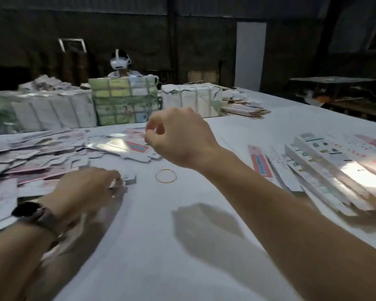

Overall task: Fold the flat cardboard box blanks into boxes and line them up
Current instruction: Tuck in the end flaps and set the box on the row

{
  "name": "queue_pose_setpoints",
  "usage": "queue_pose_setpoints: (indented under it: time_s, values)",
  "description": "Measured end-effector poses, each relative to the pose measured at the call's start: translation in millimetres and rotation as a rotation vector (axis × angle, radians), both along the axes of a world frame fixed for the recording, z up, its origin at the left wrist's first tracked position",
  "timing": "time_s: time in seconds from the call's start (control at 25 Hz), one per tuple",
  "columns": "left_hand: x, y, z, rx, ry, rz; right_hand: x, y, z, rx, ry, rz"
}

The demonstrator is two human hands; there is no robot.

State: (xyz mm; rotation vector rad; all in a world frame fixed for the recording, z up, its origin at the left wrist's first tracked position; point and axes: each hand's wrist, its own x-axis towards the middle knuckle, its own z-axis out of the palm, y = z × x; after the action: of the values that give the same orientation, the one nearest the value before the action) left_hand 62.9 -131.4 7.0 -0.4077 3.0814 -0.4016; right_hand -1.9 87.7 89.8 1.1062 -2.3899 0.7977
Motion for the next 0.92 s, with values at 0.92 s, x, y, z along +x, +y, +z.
queue_pose_setpoints:
  time_s: [0.92]
  values:
    - [17, 56, 81, 0.769, 1.191, -0.396, 18, -52, 0, -0.751, 0.095, 0.206]
